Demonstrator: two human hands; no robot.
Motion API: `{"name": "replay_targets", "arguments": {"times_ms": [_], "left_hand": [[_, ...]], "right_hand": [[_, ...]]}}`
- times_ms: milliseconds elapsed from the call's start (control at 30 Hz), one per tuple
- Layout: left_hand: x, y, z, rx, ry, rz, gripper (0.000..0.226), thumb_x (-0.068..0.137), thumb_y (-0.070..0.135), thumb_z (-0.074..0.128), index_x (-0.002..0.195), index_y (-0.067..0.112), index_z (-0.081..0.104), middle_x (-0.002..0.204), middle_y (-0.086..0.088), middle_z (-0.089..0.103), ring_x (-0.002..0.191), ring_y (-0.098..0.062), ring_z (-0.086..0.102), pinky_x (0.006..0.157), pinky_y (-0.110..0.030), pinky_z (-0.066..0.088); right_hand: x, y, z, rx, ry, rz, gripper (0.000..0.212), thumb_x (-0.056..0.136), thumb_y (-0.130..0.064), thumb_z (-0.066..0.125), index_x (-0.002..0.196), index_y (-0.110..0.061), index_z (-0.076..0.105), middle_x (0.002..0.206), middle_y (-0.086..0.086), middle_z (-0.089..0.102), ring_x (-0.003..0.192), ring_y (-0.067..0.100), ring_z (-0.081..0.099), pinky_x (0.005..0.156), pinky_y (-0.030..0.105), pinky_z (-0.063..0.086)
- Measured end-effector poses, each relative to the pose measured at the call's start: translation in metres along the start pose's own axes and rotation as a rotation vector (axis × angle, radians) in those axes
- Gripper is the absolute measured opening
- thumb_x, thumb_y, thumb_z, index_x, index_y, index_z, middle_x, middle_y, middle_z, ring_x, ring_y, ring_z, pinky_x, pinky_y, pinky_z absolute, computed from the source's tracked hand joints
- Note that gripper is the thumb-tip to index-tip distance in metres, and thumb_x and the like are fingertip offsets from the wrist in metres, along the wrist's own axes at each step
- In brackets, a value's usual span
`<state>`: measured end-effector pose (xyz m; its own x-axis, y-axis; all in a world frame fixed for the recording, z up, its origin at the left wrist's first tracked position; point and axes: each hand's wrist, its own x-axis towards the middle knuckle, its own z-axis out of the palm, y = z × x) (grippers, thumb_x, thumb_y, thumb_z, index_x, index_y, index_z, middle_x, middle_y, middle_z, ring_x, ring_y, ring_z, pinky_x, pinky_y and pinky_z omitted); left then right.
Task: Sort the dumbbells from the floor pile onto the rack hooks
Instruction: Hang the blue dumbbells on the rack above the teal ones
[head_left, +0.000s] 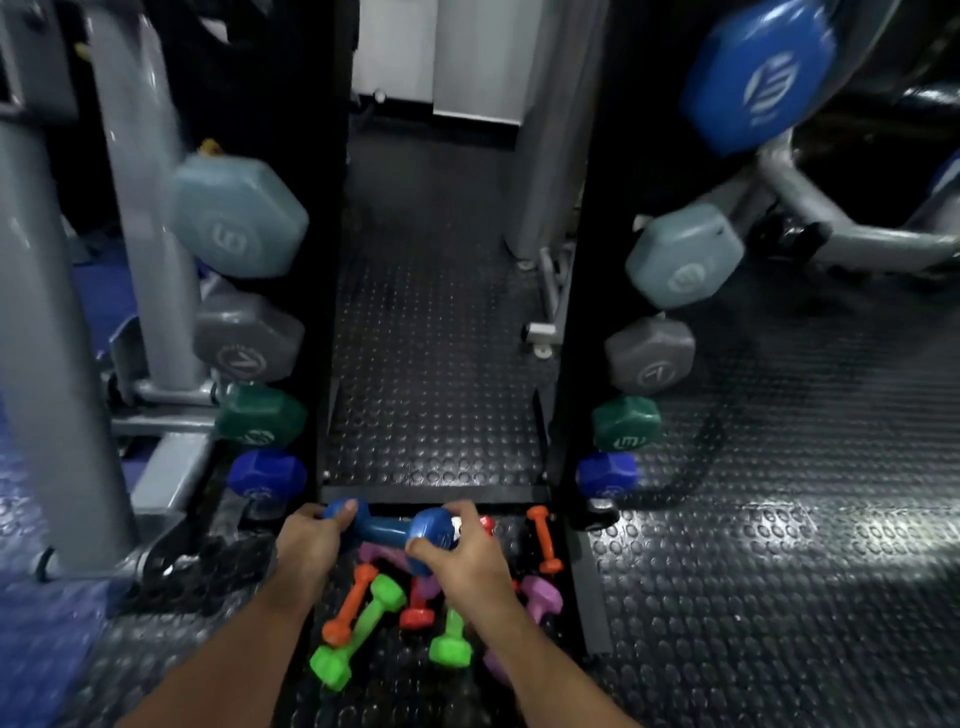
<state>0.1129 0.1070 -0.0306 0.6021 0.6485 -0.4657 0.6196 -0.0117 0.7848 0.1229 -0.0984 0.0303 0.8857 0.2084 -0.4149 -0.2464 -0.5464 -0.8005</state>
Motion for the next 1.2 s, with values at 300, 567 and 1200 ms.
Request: {"name": "replay_targets", "arguments": {"times_ms": [300, 567, 1200], "left_hand": [[-0.035, 0.037, -0.045, -0.049, 0.035, 0.004, 0.033, 0.086, 0.034, 0.08, 0.075, 0.006, 0.065, 0.081, -0.017, 0.066, 0.081, -0.036, 0.065, 0.078, -0.051, 0.057], [-0.076, 0.077, -0.091, -0.025, 0.098, 0.13, 0.033, 0.086, 0.031, 0.081, 0.074, 0.003, 0.068, 0.078, -0.021, 0.069, 0.076, -0.032, 0.063, 0.067, -0.038, 0.045], [-0.151, 0.207, -0.187, -0.153, 0.211, 0.288, 0.039, 0.082, 0.04, 0.083, 0.092, 0.003, 0.073, 0.086, -0.019, 0.069, 0.081, -0.034, 0.062, 0.074, -0.041, 0.046]], "right_hand": [[-0.053, -0.069, -0.037, -0.025, -0.08, -0.085, 0.044, 0.08, -0.046, 0.077, 0.117, -0.035, 0.056, 0.103, -0.016, 0.069, 0.09, -0.001, 0.065, 0.069, 0.011, 0.044], [-0.094, -0.117, -0.049, -0.051, -0.067, -0.135, 0.049, 0.074, -0.052, 0.078, 0.114, -0.037, 0.053, 0.103, -0.016, 0.069, 0.09, -0.001, 0.066, 0.07, 0.013, 0.045], [-0.157, -0.242, -0.079, 0.023, -0.013, -0.251, 0.055, 0.066, -0.064, 0.076, 0.107, -0.038, 0.052, 0.106, -0.016, 0.069, 0.093, -0.001, 0.065, 0.08, 0.016, 0.048]]}}
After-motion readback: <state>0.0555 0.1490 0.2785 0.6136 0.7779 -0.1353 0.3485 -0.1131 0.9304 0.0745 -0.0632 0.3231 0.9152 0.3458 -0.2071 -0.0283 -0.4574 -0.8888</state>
